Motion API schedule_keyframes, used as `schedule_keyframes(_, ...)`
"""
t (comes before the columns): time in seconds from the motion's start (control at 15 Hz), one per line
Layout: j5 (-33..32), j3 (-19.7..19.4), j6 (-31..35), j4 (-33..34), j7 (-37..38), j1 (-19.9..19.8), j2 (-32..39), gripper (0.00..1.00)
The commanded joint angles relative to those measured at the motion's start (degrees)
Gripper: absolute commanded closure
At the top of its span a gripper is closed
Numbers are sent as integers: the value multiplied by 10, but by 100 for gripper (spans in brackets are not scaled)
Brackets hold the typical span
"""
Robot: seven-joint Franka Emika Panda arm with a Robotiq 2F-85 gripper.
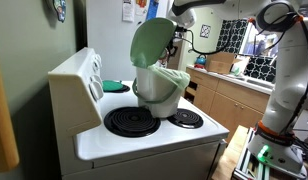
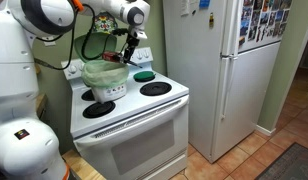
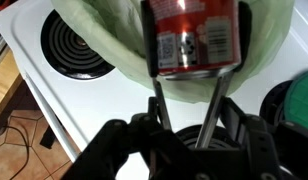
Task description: Use the silver tongs to pick up the red can and put it in the bin, put the silver tongs back on the hob of the stove
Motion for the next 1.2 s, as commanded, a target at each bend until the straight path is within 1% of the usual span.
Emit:
schedule_keyframes(0.0,-11,-5,-23,17,10,3,7,12)
schedule_keyframes(0.07,-11,-5,-24,17,10,3,7,11)
schedule_keyframes(0.13,-10,-5,-24,17,10,3,8,5)
schedule_keyframes(0.2,-9,-5,-23,17,10,3,8,47)
schedule_keyframes(0.27,-8,-5,-23,17,9,3,8,42)
schedule_keyframes(0.33,-7,-5,-24,17,9,3,8,43)
schedule_keyframes(0.4,-8,-5,-24,18,9,3,8,49)
schedule_keyframes(0.47,-8,-5,-24,18,9,2,8,59)
schedule_keyframes(0.6,-7,-5,-24,19,8,2,9,73)
schedule_keyframes(0.8,-6,-6,-23,19,8,2,9,98)
schedule_keyframes(0.87,-6,-6,-23,19,8,2,9,100)
schedule_keyframes(1.0,-9,-7,-23,17,8,2,6,100)
schedule_keyframes(1.13,-32,-10,-22,14,11,4,-1,100)
